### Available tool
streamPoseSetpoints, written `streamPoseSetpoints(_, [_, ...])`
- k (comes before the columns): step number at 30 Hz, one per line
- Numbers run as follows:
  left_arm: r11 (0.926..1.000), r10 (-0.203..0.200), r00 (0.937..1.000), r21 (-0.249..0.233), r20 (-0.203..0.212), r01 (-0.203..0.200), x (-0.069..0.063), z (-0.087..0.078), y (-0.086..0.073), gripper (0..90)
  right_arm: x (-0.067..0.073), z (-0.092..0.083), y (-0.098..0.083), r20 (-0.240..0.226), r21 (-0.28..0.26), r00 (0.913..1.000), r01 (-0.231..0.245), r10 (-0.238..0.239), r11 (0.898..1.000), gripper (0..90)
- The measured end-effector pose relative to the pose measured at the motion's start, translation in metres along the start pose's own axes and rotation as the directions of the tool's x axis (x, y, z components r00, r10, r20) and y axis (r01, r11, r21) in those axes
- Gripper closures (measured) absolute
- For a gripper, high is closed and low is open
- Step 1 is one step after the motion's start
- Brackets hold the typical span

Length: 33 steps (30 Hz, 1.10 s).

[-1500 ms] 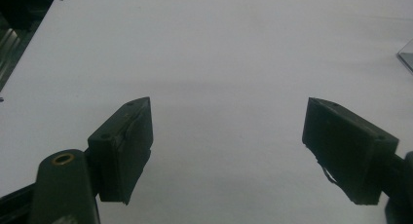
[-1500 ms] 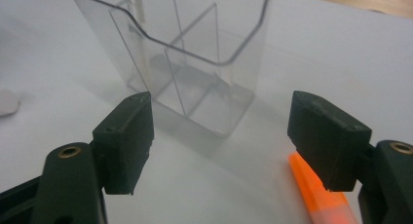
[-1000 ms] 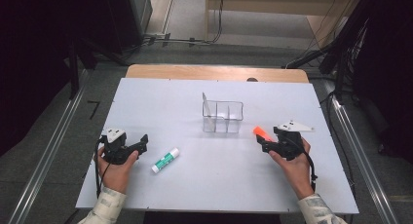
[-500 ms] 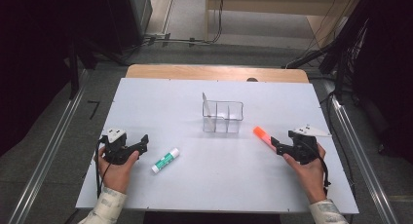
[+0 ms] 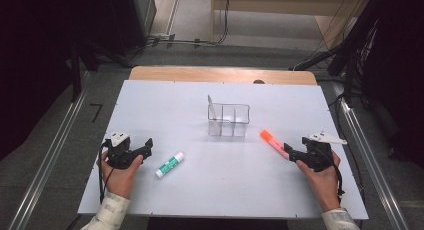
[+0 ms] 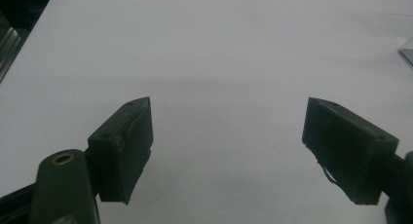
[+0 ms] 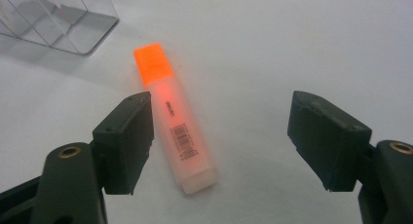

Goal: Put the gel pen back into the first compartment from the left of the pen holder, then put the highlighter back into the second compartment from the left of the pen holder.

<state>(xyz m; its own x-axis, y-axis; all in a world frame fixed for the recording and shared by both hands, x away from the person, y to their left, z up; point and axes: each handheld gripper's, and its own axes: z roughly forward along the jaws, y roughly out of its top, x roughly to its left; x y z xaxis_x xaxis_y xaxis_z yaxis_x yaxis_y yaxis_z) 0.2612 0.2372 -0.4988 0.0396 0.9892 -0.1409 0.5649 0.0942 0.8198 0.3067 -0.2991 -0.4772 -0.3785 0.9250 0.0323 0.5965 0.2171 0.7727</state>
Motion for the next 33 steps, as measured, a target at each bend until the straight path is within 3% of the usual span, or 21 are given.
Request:
streamPoseSetpoints(12, [1.0, 0.0, 1.0, -0.002, -0.001, 0.0, 0.0, 0.0, 0.0, 19.5, 0.002, 0.003, 0.0, -0.008, 0.01, 0.9999, 0.007, -0.007, 1.0, 23.7])
streamPoseSetpoints(33, [1.0, 0.004, 1.0, 0.001, 0.002, -0.004, 0.0, 0.0, 0.0, 19.6, 0.011, 0.023, 0.005, -0.041, 0.053, 0.9984, 0.04, -0.038, 0.998, 26.1])
